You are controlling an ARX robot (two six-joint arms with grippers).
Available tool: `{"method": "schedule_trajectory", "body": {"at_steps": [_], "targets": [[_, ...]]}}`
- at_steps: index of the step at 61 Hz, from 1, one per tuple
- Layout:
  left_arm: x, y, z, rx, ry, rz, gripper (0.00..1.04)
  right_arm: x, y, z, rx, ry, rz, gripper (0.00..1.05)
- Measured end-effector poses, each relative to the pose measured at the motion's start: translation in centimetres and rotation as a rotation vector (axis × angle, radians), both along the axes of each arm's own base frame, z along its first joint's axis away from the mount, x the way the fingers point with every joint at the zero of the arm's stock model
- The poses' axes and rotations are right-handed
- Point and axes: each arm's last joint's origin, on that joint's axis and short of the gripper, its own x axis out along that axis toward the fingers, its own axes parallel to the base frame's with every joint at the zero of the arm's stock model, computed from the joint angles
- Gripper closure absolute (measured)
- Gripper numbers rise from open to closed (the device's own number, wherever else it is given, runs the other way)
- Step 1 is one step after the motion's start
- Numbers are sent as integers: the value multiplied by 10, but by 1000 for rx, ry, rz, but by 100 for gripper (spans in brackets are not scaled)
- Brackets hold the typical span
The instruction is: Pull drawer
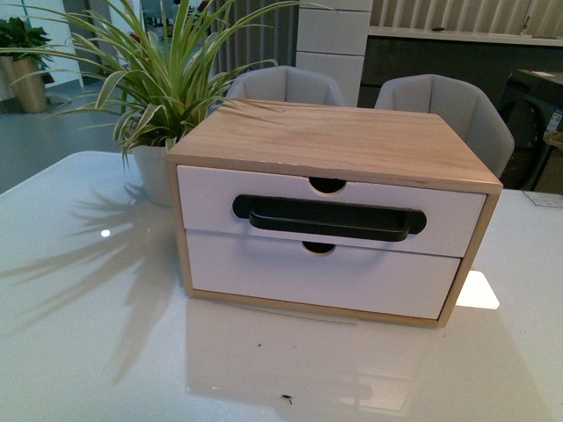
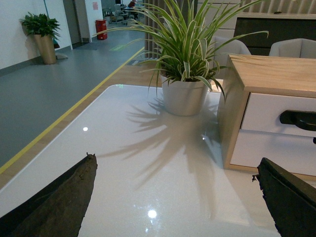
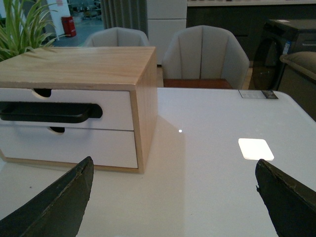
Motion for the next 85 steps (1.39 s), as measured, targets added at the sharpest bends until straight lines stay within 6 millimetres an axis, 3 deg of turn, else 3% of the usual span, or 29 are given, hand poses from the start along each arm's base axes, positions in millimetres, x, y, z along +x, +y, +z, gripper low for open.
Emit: {"method": "schedule_trajectory", "body": {"at_steps": [60,64,74,85], "targets": [[0,0,0,0,0,0,7,0,0,0,0,0,0,9],[1,0,-2,-39,38,-9,7,1,-1,-2,-11,83,-50,9],[16,-10,4,-51,40,-148,7,20,4,3,-82,218,23,9],[67,-34,31,196,30,-479,7,65,20,30,-294,311,240,9]]}}
